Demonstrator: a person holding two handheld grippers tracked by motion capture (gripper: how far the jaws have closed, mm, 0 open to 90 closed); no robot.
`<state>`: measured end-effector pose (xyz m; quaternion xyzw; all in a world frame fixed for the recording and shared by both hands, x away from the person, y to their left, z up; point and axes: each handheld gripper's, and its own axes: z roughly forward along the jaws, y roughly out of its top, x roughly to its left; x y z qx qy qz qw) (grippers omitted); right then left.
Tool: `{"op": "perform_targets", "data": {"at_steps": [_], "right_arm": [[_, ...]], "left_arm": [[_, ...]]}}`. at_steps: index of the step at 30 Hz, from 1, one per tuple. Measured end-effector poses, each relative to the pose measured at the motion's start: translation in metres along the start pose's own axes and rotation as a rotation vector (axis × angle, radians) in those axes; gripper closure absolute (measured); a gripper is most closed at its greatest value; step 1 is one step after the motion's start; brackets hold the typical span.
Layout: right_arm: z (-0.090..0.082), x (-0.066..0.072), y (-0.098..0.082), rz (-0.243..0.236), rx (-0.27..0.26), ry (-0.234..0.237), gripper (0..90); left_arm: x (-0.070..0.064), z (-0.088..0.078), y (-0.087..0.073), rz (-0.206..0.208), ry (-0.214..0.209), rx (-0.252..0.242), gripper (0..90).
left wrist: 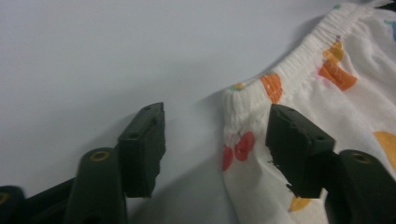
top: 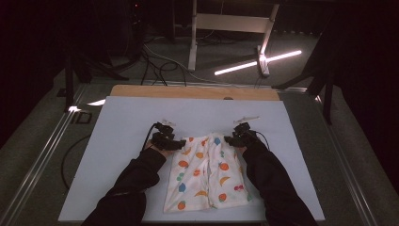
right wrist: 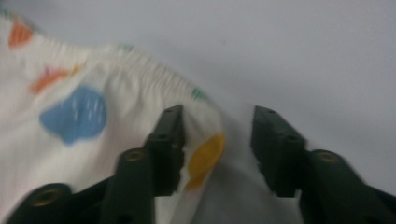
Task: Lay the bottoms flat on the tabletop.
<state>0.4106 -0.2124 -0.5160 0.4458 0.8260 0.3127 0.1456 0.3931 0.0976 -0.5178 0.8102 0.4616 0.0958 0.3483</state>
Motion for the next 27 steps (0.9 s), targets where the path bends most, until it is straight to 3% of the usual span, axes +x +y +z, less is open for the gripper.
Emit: {"op": "perform_targets", "data": {"at_steps": [2, 6, 8, 10, 12, 16, 20, 25, 27], "right_arm": [[-0.002, 0.004, -0.003, -0.043, 0.003, -0.019, 66.4], [-0.005, 0.009, -0.005, -0.071, 0.015, -0.005, 86.1], [-0.005, 0.011, -0.005, -0.085, 0.012, -0.011, 89.0], [-0.006, 0.013, -0.006, -0.102, 0.009, -0.024, 89.4], [-0.006, 0.011, -0.007, -0.085, 0.000, 0.007, 89.5], [-0.008, 0.006, -0.009, -0.054, 0.001, 0.029, 89.6], [-0.015, 0.005, -0.012, -0.080, 0.022, 0.037, 89.6], [-0.018, 0.003, -0.016, -0.085, 0.035, 0.050, 88.8], [-0.018, 0.004, -0.014, -0.081, 0.032, 0.053, 79.7]], "left_arm": [[-0.005, -0.001, -0.002, 0.032, 0.013, 0.003, 44.2], [-0.011, -0.002, -0.006, 0.062, 0.038, 0.001, 56.7], [-0.013, -0.003, -0.006, 0.060, 0.052, 0.003, 64.6], [-0.013, -0.002, -0.007, 0.055, 0.040, -0.007, 75.9], [-0.012, -0.002, -0.007, 0.043, 0.025, -0.013, 87.5], [-0.009, -0.003, -0.005, 0.034, 0.040, -0.033, 89.8], [0.000, -0.009, -0.002, 0.021, 0.038, -0.039, 89.9], [0.003, -0.011, -0.001, 0.042, 0.004, -0.040, 89.8], [0.004, -0.011, -0.001, 0.038, -0.026, -0.056, 89.8]]}}
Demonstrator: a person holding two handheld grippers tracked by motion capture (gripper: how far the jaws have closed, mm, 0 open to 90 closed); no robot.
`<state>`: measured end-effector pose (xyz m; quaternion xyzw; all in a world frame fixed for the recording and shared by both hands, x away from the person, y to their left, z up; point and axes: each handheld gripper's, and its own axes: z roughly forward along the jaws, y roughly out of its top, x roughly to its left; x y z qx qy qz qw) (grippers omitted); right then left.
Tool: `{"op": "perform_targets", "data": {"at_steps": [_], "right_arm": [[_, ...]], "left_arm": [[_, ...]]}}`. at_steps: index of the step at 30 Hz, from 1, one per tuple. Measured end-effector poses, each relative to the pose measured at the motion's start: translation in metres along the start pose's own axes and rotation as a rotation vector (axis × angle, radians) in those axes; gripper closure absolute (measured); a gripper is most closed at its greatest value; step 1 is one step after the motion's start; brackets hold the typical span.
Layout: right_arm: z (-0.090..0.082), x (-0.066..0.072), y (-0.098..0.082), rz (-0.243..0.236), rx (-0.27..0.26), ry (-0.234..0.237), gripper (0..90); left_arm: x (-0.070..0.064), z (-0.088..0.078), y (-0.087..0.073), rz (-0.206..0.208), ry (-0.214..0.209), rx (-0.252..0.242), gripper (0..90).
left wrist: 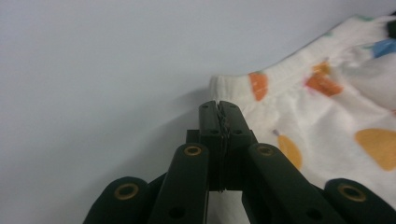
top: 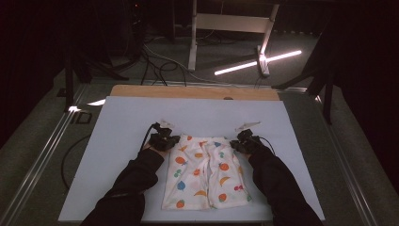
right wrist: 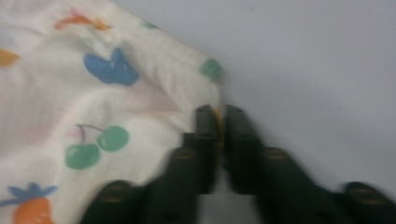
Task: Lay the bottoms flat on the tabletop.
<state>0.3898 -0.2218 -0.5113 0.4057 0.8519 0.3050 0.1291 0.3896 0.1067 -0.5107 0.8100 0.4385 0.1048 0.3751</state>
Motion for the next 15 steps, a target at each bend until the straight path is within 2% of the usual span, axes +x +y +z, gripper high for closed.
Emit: {"op": "perform_targets", "data": {"at_steps": [1, 3, 4, 7, 9, 10, 13, 15], "right_arm": [[-0.001, 0.000, 0.001, 0.003, -0.006, 0.012, 73.4], [-0.002, -0.001, 0.003, 0.009, -0.015, 0.016, 70.3], [-0.005, -0.003, 0.009, 0.027, -0.044, 0.027, 62.7], [-0.010, -0.008, 0.021, 0.070, -0.091, 0.050, 55.5], [-0.010, -0.012, 0.028, 0.103, -0.115, 0.066, 55.3], [-0.008, -0.013, 0.031, 0.121, -0.114, 0.070, 55.9], [0.005, -0.014, 0.035, 0.143, -0.064, 0.056, 60.8], [0.014, -0.012, 0.034, 0.132, -0.019, 0.049, 63.6]], "left_arm": [[0.000, 0.000, 0.000, 0.004, -0.001, 0.001, 89.8], [0.000, 0.000, 0.001, 0.015, -0.012, 0.003, 89.8], [0.000, 0.001, 0.001, 0.017, -0.010, 0.005, 89.8], [0.001, 0.001, 0.001, 0.005, -0.019, 0.003, 89.8], [0.002, 0.002, 0.002, 0.005, -0.022, 0.003, 89.8], [0.002, 0.002, 0.002, 0.004, -0.024, 0.003, 89.8], [0.001, 0.002, 0.002, 0.011, -0.027, 0.005, 89.8], [0.002, 0.000, 0.003, 0.005, -0.032, 0.000, 89.8]]}}
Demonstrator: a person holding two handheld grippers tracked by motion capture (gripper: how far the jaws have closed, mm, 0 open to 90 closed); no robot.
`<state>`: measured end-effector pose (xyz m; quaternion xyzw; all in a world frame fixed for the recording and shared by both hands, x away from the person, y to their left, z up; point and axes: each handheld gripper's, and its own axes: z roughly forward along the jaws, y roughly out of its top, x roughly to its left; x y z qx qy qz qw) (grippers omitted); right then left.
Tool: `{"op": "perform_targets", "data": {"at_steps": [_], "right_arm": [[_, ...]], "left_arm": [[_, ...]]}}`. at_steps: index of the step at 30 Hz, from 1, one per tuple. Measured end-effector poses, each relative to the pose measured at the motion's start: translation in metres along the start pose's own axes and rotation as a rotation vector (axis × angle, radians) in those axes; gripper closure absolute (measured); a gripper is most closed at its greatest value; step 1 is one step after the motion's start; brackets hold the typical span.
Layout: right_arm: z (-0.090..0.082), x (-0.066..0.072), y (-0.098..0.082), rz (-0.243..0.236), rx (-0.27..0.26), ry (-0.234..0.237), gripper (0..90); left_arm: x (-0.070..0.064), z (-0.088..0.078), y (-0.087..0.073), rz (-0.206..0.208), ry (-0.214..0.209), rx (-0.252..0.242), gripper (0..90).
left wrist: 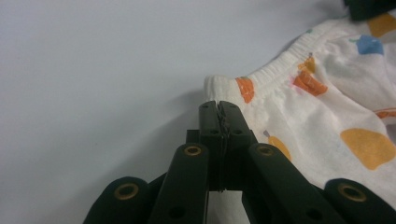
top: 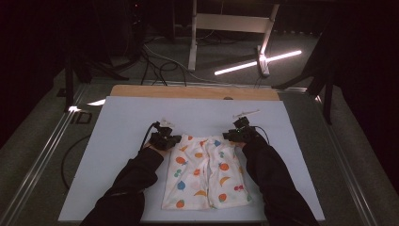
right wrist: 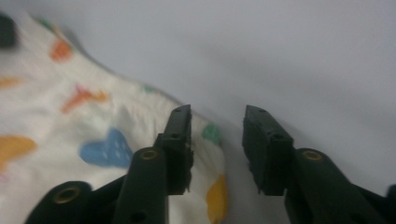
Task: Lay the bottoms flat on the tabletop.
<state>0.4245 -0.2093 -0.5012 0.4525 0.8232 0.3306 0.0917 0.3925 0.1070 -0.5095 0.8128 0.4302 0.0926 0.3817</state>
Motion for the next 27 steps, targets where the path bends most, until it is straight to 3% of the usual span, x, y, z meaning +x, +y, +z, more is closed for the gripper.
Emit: {"op": "perform_targets", "data": {"at_steps": [4, 7, 9, 14, 20, 25, 27], "right_arm": [[0.006, 0.005, -0.007, -0.021, 0.072, 0.014, 71.1], [0.004, 0.010, -0.010, -0.069, 0.078, 0.016, 85.7], [0.001, 0.009, -0.007, -0.087, 0.045, -0.006, 86.7], [-0.007, 0.004, 0.006, -0.069, -0.062, 0.007, 87.0], [0.003, -0.007, 0.022, -0.090, -0.105, -0.012, 86.8], [0.015, -0.021, 0.029, -0.025, -0.111, 0.004, 86.8], [0.019, -0.024, 0.032, -0.024, -0.112, -0.001, 86.7]], "left_arm": [[0.001, -0.001, 0.000, 0.010, 0.000, 0.005, 89.8], [0.002, 0.000, -0.001, 0.001, -0.006, 0.004, 89.8], [0.003, 0.001, 0.000, 0.007, -0.004, 0.009, 89.9], [0.010, 0.004, 0.010, 0.019, 0.017, 0.007, 89.8], [0.021, 0.008, 0.029, 0.056, 0.063, 0.000, 89.8], [0.033, 0.014, 0.045, 0.055, 0.081, -0.039, 89.8], [0.041, 0.018, 0.050, 0.033, 0.079, -0.042, 89.8]]}}
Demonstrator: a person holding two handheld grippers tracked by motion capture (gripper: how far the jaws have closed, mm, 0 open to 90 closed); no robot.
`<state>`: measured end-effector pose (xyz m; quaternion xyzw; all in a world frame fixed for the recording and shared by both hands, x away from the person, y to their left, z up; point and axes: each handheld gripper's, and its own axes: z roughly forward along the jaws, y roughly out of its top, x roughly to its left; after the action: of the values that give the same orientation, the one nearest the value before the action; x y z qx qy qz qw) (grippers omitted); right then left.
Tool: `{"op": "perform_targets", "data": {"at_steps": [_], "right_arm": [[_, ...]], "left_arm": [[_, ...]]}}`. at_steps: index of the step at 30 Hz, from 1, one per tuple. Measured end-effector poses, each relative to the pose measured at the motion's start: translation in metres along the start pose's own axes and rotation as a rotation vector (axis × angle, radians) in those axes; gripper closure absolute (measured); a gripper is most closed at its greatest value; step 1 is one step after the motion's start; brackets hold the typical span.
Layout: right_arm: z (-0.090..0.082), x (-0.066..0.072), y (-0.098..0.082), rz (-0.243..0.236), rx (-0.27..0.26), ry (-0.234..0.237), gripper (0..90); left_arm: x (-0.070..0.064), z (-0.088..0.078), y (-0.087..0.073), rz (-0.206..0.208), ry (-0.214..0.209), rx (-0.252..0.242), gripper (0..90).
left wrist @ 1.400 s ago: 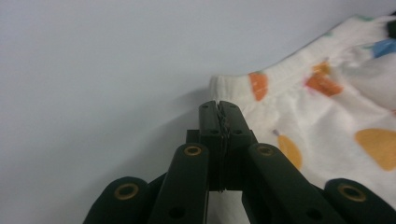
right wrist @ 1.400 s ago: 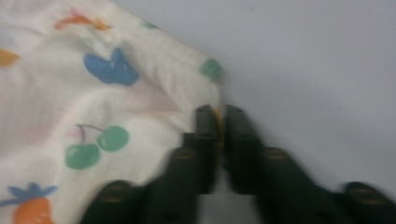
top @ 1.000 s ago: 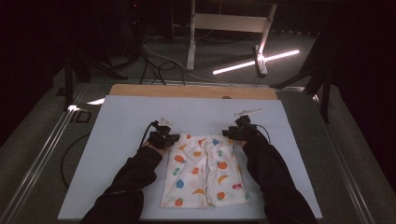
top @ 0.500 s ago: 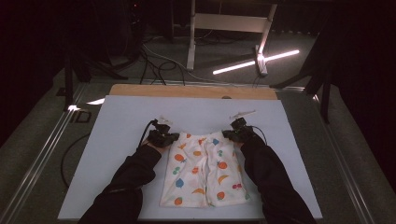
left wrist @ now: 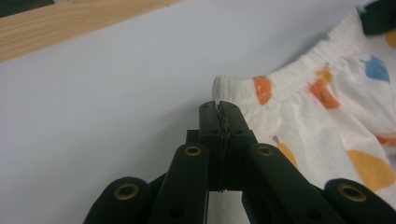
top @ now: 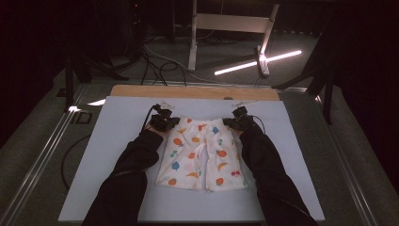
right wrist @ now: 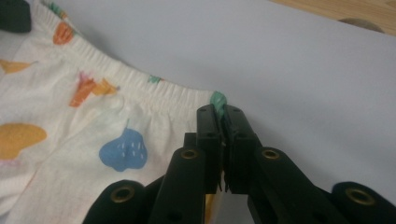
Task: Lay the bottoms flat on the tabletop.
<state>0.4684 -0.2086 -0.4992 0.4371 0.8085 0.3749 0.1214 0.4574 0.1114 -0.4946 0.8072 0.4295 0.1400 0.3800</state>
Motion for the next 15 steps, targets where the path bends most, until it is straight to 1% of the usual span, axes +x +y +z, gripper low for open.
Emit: {"op": "perform_targets", "data": {"at_steps": [1, 2, 3, 6, 9, 11, 13, 14, 15], "right_arm": [[0.002, -0.002, 0.001, -0.004, 0.000, -0.004, 86.7], [0.003, -0.003, 0.002, -0.013, 0.001, -0.012, 86.6], [0.003, -0.003, 0.002, -0.013, 0.001, -0.012, 86.6], [0.009, -0.009, 0.007, -0.023, 0.016, -0.032, 86.5], [0.014, -0.016, 0.011, -0.011, 0.019, -0.041, 86.3], [0.018, -0.019, 0.014, -0.010, 0.021, -0.058, 86.2], [0.020, -0.020, 0.017, -0.016, 0.023, -0.061, 86.2], [0.022, -0.021, 0.018, -0.018, 0.025, -0.057, 86.2], [0.024, -0.022, 0.020, -0.020, 0.025, -0.056, 86.2]], "left_arm": [[0.002, 0.003, 0.002, -0.005, 0.003, -0.001, 89.9], [0.004, 0.005, 0.003, -0.014, -0.003, -0.004, 89.8], [0.004, 0.005, 0.003, -0.014, -0.003, -0.004, 89.8], [0.004, 0.013, 0.007, -0.011, 0.012, 0.005, 89.8], [0.006, 0.020, 0.009, -0.014, 0.023, 0.012, 89.8], [0.006, 0.024, 0.011, -0.027, 0.028, 0.013, 89.7], [0.007, 0.027, 0.013, -0.017, 0.042, 0.026, 89.7], [0.007, 0.028, 0.013, -0.010, 0.049, 0.025, 89.7], [0.007, 0.029, 0.014, -0.014, 0.055, 0.025, 89.7]]}}
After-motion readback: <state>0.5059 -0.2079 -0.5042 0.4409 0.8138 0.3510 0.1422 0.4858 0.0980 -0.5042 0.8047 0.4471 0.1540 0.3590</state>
